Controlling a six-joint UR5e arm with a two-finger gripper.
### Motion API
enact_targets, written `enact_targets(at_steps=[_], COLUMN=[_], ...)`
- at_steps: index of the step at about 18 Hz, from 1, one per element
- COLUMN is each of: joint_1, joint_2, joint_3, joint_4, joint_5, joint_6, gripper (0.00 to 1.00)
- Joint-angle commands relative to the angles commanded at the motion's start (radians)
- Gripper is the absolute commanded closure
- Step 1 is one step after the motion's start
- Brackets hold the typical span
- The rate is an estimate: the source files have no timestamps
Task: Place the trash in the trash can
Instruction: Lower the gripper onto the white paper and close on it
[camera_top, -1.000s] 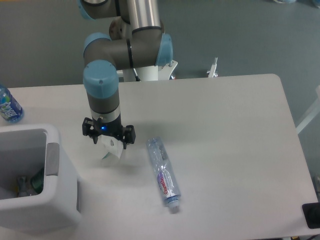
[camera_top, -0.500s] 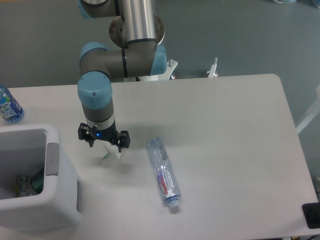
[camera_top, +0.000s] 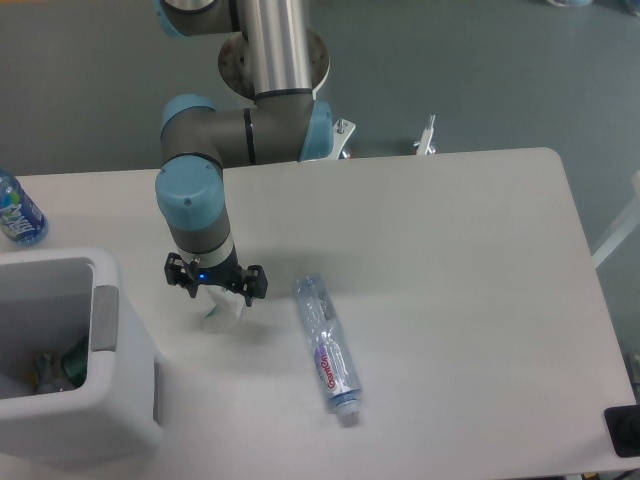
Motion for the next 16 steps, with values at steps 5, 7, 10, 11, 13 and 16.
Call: enact_targets(at_steps=[5, 7, 10, 11, 13, 16], joint_1=[0.015, 0.026, 0.041, 0.043, 0.051, 0.067], joint_2=[-0.015, -0.015, -0.014, -0.014, -0.008, 0.035], joint_3=[-0.006, -0.014, -0.014, -0.014, -0.012, -0.003], joint_4=[-0.003, -0.006, -0.029, -0.029, -0.031, -0.043], joint_5=[0.070, 0.080, 0.080, 0.080, 0.080, 0.074], joint_6=[0.000, 0.000, 0.006, 0.009, 0.012, 0.031], gripper=[0.60, 0.81, 0.95, 0.97, 1.00, 1.00])
